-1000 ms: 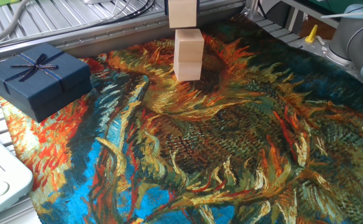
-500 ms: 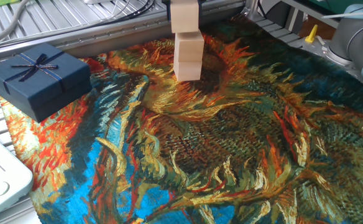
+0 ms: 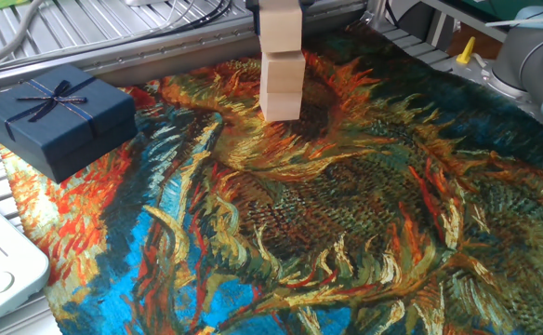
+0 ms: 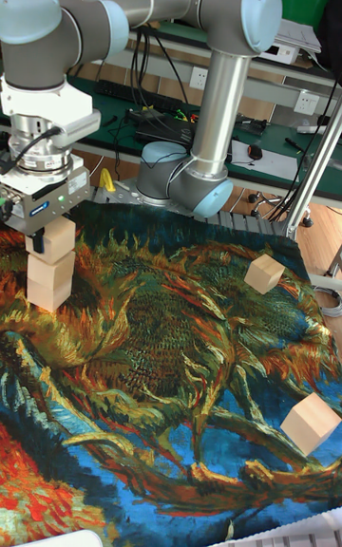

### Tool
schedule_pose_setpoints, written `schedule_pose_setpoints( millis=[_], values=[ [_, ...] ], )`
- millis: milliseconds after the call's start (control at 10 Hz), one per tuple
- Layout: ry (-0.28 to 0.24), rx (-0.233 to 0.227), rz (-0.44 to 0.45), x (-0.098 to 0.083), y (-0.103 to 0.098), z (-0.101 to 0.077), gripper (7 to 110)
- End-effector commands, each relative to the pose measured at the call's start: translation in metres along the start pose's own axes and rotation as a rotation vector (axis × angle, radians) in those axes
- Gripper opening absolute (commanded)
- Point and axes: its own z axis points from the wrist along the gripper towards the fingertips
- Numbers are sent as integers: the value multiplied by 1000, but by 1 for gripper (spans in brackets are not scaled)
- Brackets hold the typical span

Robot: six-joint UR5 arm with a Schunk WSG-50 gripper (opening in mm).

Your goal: Stack the blocks in a vertical line of five

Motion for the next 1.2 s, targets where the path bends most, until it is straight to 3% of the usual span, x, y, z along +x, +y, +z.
schedule_pose_setpoints(
  millis=[0, 400, 700, 800, 1100],
  values=[
    [-11, -5, -1, -4, 3, 0, 22],
    [3, -2, 4, -1, 2, 1, 22],
    [4, 26, 26, -1, -5, 1, 22],
    [-26, 40, 56, -8, -8, 1, 22],
    [-11, 25, 26, -5, -5, 1, 22]
  ],
)
